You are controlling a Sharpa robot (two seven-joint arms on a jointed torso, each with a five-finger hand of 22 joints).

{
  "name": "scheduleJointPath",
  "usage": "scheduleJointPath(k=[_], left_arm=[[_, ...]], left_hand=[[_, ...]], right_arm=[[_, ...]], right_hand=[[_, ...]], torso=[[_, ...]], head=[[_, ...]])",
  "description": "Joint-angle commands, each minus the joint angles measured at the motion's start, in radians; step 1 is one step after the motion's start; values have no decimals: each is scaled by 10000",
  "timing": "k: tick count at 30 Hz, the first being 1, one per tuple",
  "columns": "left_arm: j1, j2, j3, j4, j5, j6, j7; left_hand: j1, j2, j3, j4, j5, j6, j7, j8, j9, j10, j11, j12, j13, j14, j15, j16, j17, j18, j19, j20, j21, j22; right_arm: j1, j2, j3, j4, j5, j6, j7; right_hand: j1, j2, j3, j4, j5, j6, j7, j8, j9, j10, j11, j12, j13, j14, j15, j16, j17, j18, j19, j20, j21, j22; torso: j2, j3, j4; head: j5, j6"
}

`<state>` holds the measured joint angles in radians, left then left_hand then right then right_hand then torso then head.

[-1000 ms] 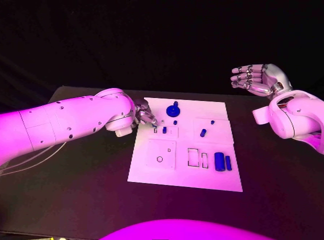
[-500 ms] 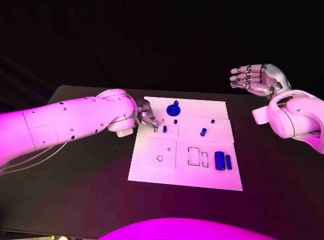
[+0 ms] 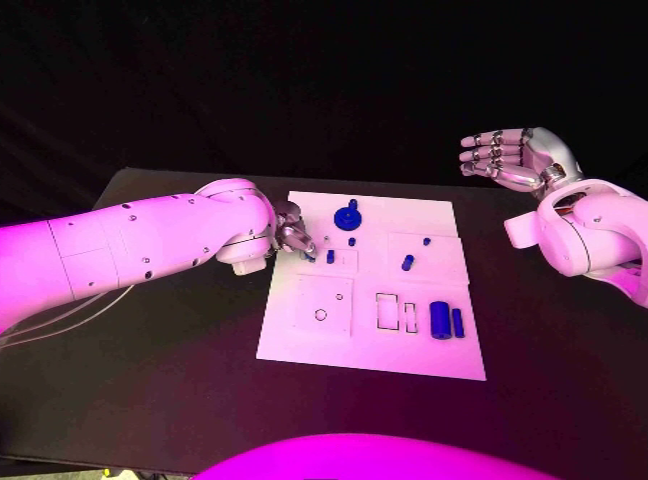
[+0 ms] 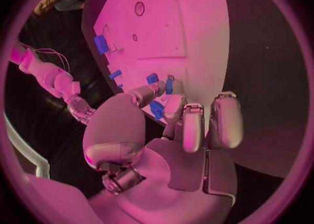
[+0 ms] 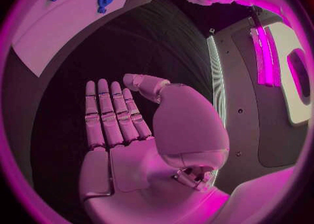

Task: Assemble the parts on the task board

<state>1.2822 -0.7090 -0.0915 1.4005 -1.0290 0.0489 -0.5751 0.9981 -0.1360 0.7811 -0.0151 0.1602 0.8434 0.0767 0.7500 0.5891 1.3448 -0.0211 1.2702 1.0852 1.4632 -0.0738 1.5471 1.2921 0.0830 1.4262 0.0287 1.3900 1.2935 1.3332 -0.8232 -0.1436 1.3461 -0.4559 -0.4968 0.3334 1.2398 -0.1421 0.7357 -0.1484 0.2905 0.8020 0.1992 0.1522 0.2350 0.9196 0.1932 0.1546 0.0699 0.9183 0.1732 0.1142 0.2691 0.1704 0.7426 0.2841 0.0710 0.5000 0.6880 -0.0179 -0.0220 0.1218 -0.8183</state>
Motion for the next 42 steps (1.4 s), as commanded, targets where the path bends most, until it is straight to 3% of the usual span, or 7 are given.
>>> scheduleJointPath(k=[1, 29, 42], left_arm=[[-9, 25, -4, -2, 15, 77, -21], [-21, 57, -20, -27, -77, 431, -104], [-21, 157, -25, -93, -85, 637, -126]], left_hand=[[-7, 250, 1554, -284, 722, 534, -434, 951, 487, 494, -166, 134, 171, 986, -130, 63, 2446, -272, 257, -27, 163, 815], [-34, 265, 1566, -286, 713, 533, -441, 969, 484, 487, -171, 114, 135, 988, -134, 65, 2449, -274, 262, -32, 170, 822], [-184, 256, 1469, -257, 694, 635, -481, 1046, 462, 627, -192, 281, 386, 1015, -142, 119, 2552, -298, 312, -41, 243, 905]], right_arm=[[-10, 13, 2, -4, 0, 42, 34], [-45, 42, 2, -15, 16, 135, 70], [-59, 64, 2, -25, 19, 179, 64]], right_hand=[[-73, 111, 80, 64, 151, 145, 373, -134, -73, -181, 101, -123, -78, 28, 11, -171, -76, 109, -51, 9, -90, -49], [-60, 124, 68, 59, 175, 176, 385, -137, -79, -211, 111, -175, -76, 8, 24, -212, -144, 101, -24, 12, -98, -212], [-46, 130, 68, 50, 187, 189, 394, -138, -82, -223, 115, -195, -76, -4, 29, -230, -173, 98, -18, 13, -98, -279]], torso=[[2, 3, 2], [-1, 9, -6], [2, 9, -19]], head=[[0, -20], [19, -60], [3, -89]])
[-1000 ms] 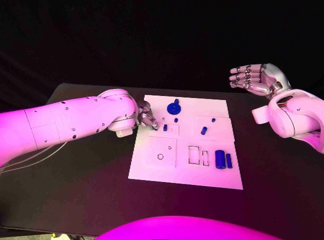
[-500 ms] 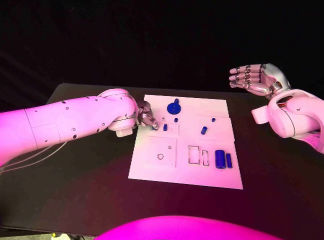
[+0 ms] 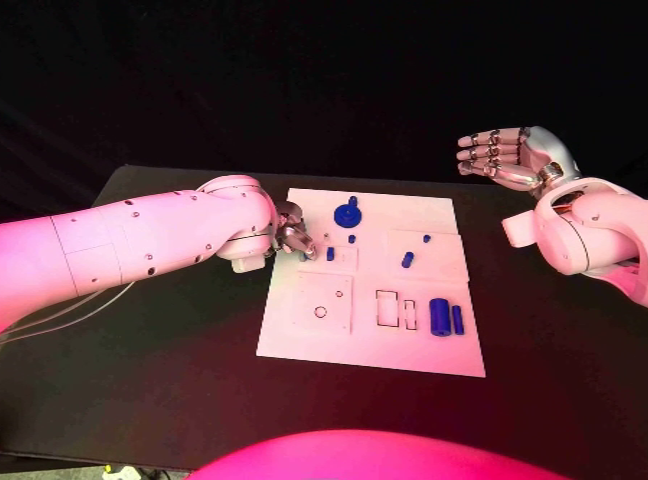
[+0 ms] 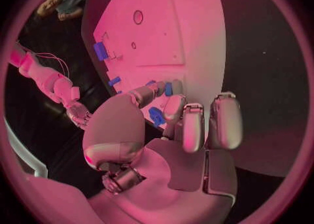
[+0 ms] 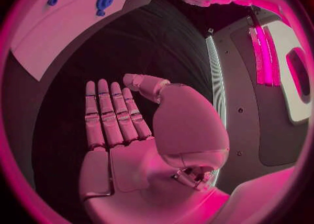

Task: Assemble the parts on the task board

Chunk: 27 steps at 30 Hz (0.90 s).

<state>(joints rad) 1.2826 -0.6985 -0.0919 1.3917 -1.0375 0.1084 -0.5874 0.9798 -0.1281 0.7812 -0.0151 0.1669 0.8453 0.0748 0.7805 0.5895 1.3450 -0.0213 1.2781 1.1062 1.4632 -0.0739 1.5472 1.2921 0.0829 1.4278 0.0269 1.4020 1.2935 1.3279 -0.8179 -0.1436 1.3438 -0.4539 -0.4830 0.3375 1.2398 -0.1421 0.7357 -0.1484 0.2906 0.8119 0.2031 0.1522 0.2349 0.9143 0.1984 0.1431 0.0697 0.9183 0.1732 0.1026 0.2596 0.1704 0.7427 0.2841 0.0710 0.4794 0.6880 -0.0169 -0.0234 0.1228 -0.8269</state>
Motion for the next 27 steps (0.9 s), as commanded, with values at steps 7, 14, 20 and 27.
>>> scheduleJointPath(k=[7, 14, 20, 27], left_arm=[[-24, 140, -23, -137, 28, -24, 16], [-21, 190, -18, -243, 292, 36, 37], [-15, 228, 16, -373, 749, 463, -19], [-5, 290, 65, -592, 1209, 791, -108]], left_hand=[[-96, 239, 1381, -183, 579, 665, -482, 760, 426, 654, -204, 221, 204, 1020, -149, 127, 2569, -302, 308, -30, 143, 929], [-105, 316, 1379, -159, 555, 666, -491, 757, 407, 639, -213, 190, 159, 1016, -155, 120, 2554, -301, 306, -34, 142, 928], [-95, 341, 1384, -167, 544, 658, -494, 753, 398, 629, -216, 174, 135, 1014, -158, 117, 2548, -294, 290, -36, 121, 903], [-87, 350, 1382, -179, 532, 647, -493, 748, 392, 618, -216, 160, 115, 1013, -159, 114, 2542, -290, 281, -38, 110, 890]], right_arm=[[-11, 22, 3, -3, 1, 56, 17], [-18, 33, 3, -11, 1, 74, 11], [-24, 35, 3, -18, 1, 95, 1], [-27, 40, 2, -22, 1, 131, -12]], right_hand=[[-41, 132, 69, 45, 192, 92, 359, -141, -82, -179, 67, -89, -74, -12, 31, -123, -90, 95, -16, 14, -99, -100], [-32, 135, 67, 38, 198, 98, 365, -144, -85, -195, 71, -107, -74, -26, 40, -139, -113, 94, -12, 14, -98, -154], [-28, 136, 64, 32, 201, 102, 367, -147, -88, -209, 77, -121, -75, -37, 44, -151, -131, 90, -10, 16, -99, -195], [-25, 135, 61, 28, 204, 105, 369, -148, -89, -219, 80, -130, -75, -43, 47, -158, -142, 89, -9, 17, -99, -221]], torso=[[7, -1, -3], [1, -4, -11], [-2, -3, -1], [-2, 0, 12]], head=[[-27, 4], [-37, 0], [-61, 2], [-74, 4]])
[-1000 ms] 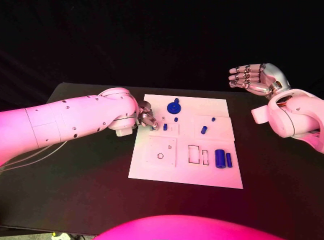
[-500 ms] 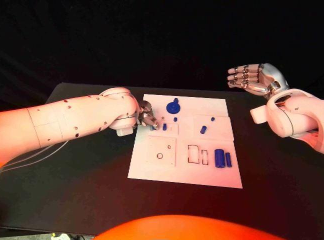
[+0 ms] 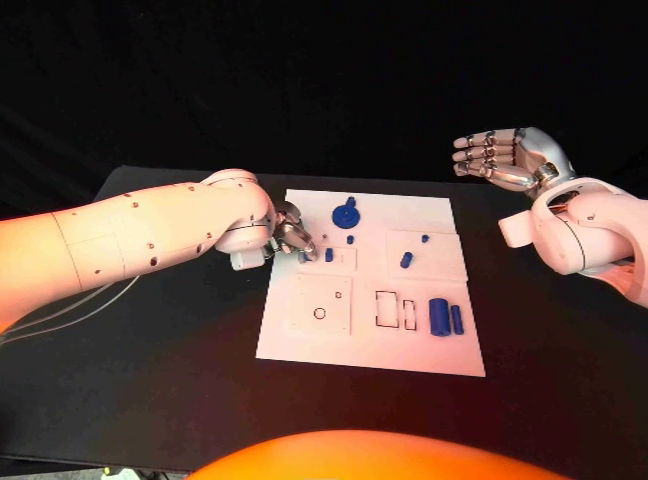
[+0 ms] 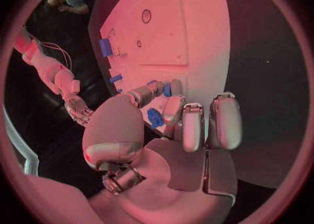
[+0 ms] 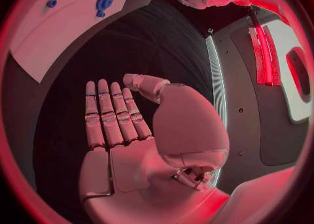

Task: Assemble the parts on the task board

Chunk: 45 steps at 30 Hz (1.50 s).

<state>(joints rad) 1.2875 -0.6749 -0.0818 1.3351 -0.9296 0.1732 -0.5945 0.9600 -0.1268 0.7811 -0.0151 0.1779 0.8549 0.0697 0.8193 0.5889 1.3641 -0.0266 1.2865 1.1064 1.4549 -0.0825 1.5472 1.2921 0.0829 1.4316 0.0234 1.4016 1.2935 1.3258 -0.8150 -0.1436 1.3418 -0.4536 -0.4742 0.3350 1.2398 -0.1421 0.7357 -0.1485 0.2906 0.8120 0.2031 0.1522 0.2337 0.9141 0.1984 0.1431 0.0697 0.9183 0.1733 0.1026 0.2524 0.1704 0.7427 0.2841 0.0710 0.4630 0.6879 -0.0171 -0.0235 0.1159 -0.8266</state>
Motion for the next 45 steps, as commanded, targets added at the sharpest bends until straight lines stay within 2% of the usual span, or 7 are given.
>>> scheduleJointPath(k=[1, 5, 10, 13, 32, 45], left_arm=[[-52, 72, -32, -60, 160, 163, -49], [-47, 111, -26, -130, 205, 133, -87], [-43, 146, -21, -212, 175, -28, -139], [-41, 161, -19, -247, 125, -73, -148], [10, 406, -14, -572, -13, 411, -277], [22, 486, -14, -709, 7, 308, -349]], left_hand=[[111, 340, 1381, -179, 417, 548, -441, 358, 396, 421, -163, 66, 98, 1095, -74, 111, 2535, -288, 238, -3, 108, 883], [102, 375, 1361, -167, 373, 528, -430, 349, 382, 401, -156, 40, 65, 1088, -74, 99, 2512, -280, 218, -6, 84, 856], [34, 557, 1219, -56, 38, 390, -387, 352, 337, 263, -122, -111, -165, 1055, -60, 38, 2387, -264, 171, -3, 30, 799], [24, 581, 1195, -38, -32, 368, -382, 360, 334, 245, -117, -127, -191, 1053, -56, 34, 2379, -261, 162, -1, 19, 787], [-20, 542, 1095, -58, -103, 402, -394, 409, 323, 339, -120, 31, 46, 1085, -50, 95, 2500, -275, 190, 7, 60, 838], [-419, 595, 441, 461, -253, 502, -425, 417, 190, 355, -136, 72, 93, 1087, -57, 103, 2512, -274, 186, 8, 60, 845]], right_arm=[[-6, 14, 2, -2, -3, 48, 11], [-7, 22, 2, -4, -3, 60, 9], [-9, 31, 2, -11, -3, 79, 4], [-11, 34, 2, -13, -3, 86, 3], [-24, 57, 0, -2, -4, 165, -9], [-52, 79, -2, -22, -4, 216, -19]], right_hand=[[-24, 136, 61, 27, 204, 105, 369, -149, -79, -222, 81, -133, -74, -46, 48, -161, -75, 88, -9, 18, -98, -68], [-22, 136, 59, 25, 205, 107, 370, -150, -80, -230, 84, -139, -74, -52, 50, -167, -84, 87, -7, 18, -98, -87], [-20, 137, 56, 23, 205, 108, 372, -153, -82, -240, 87, -148, -74, -60, 54, -175, -95, 85, -6, 19, -98, -112], [-18, 139, 53, 20, 207, 111, 374, -155, -84, -251, 90, -157, -74, -69, 58, -183, -107, 83, -5, 20, -98, -139], [-10, 139, 44, 9, 209, 115, 379, -164, -91, -283, 100, -183, -73, -103, 71, -212, -148, 74, -13, 24, -101, -230], [-9, 139, 41, 7, 211, 116, 382, -166, -93, -288, 101, -188, -72, -111, 74, -219, -159, 72, -17, 25, -102, -254]], torso=[[-3, -1, 14], [3, 0, 17], [-3, 1, 12], [-4, 1, 10], [-5, 7, 14], [-1, -1, 4]], head=[[-3, 4], [-2, 0], [5, 11], [6, 12], [17, -2], [33, 12]])
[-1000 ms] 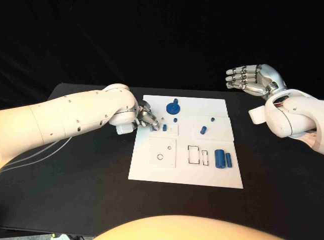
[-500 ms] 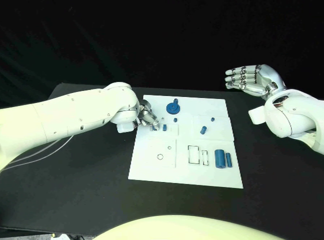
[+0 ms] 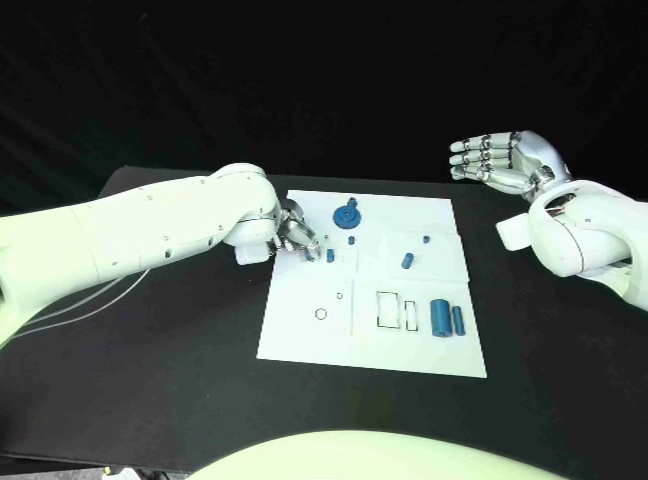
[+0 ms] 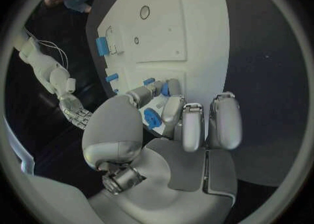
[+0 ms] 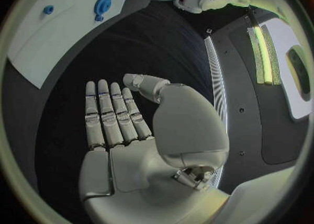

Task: Assemble the parts on the task board

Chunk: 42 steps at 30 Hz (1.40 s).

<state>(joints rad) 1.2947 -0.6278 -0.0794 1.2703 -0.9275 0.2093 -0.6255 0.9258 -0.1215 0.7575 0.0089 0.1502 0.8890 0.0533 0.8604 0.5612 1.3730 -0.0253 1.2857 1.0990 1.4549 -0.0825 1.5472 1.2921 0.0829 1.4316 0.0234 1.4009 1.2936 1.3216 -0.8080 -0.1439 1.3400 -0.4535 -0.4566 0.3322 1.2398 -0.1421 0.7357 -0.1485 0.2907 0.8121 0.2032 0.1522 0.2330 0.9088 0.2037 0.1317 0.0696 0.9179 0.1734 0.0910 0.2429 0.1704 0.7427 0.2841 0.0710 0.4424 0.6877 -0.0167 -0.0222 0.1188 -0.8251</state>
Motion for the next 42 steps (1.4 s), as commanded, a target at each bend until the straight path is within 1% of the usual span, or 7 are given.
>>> scheduleJointPath(k=[1, 6, 12, 22, 28, 36, 42], left_arm=[[-50, 16, -37, -67, -14, -68, -40], [-49, 25, -35, -95, -15, -110, -43], [-48, 29, -32, -111, -28, -89, -47], [-47, 16, -31, -113, -34, -24, -50], [-47, -11, -31, -105, -52, -14, -39], [-49, -106, -23, -21, -130, -59, 16], [-53, -229, -9, 145, -243, -137, 78]], left_hand=[[-97, 545, 600, 271, -45, 165, -265, 6, 453, 265, -152, 84, 173, 1087, -59, 104, 2512, -277, 193, 7, 74, 855], [-102, 523, 367, 383, -362, 159, -277, 3, 404, 253, -161, 80, 167, 1087, -68, 104, 2511, -272, 182, -1, 59, 839], [-110, 362, 145, 417, -495, 152, -282, 10, 373, 245, -164, 77, 160, 1086, -72, 103, 2509, -273, 183, -5, 58, 841], [-51, -23, -325, 392, -507, 142, -301, 18, 313, 211, -178, 47, 114, 1079, -83, 92, 2483, -262, 157, -16, 21, 804], [-69, -146, -544, 445, -511, 157, -300, 18, 282, 208, -178, 47, 114, 1079, -84, 93, 2484, -262, 156, -19, 18, 803], [-136, -426, -1108, 645, -517, 189, -295, 5, 203, 181, -173, 19, 70, 1077, -83, 89, 2476, -254, 137, -20, -14, 773], [-212, -702, -1753, 936, -523, 166, -263, -2, 136, 93, -146, -76, -80, 1052, -66, 45, 2384, -228, 77, -9, -105, 678]], right_arm=[[-13, 9, 0, -6, -5, 44, 9], [-23, 12, 0, -11, -5, 60, 5], [-31, 16, -1, -17, -5, 69, 6], [-40, 20, -1, -29, -5, 79, 4], [-45, 20, -2, -33, -5, 86, 4], [-53, 17, -3, -35, -5, 112, 11], [-63, 11, -3, -34, -5, 119, 15]], right_hand=[[-9, 139, 41, 7, 210, 115, 382, -166, -85, -234, 49, -75, -71, -108, 73, -104, -64, 72, -17, 25, -102, -49], [-7, 142, 35, 4, 214, 116, 389, -173, -90, -251, 54, -88, -70, -132, 82, -122, -90, 67, -25, 27, -102, -106], [-6, 142, 35, 4, 214, 117, 389, -173, -90, -252, 54, -88, -70, -133, 83, -123, -91, 67, -25, 27, -103, -109], [-4, 143, 31, 0, 216, 116, 391, -178, -93, -261, 59, -95, -70, -144, 86, -132, -106, 63, -30, 29, -102, -143], [-4, 143, 31, 0, 216, 116, 391, -178, -93, -261, 59, -95, -70, -144, 86, -132, -106, 63, -30, 29, -102, -143], [-2, 142, 28, -3, 217, 114, 396, -182, -96, -265, 61, -99, -69, -148, 88, -137, -116, 61, -32, 29, -102, -168], [-2, 142, 28, -3, 217, 114, 396, -182, -96, -265, 61, -99, -69, -148, 88, -137, -116, 61, -32, 29, -102, -168]], torso=[[1, -5, -9], [0, -8, -3], [-2, -6, -3], [-2, -4, 3], [-4, -7, -2], [-2, -9, -8], [-6, -11, 0]], head=[[4, -7], [-1, -12], [2, -19], [-1, -25], [6, -20], [0, -23], [-18, -10]])
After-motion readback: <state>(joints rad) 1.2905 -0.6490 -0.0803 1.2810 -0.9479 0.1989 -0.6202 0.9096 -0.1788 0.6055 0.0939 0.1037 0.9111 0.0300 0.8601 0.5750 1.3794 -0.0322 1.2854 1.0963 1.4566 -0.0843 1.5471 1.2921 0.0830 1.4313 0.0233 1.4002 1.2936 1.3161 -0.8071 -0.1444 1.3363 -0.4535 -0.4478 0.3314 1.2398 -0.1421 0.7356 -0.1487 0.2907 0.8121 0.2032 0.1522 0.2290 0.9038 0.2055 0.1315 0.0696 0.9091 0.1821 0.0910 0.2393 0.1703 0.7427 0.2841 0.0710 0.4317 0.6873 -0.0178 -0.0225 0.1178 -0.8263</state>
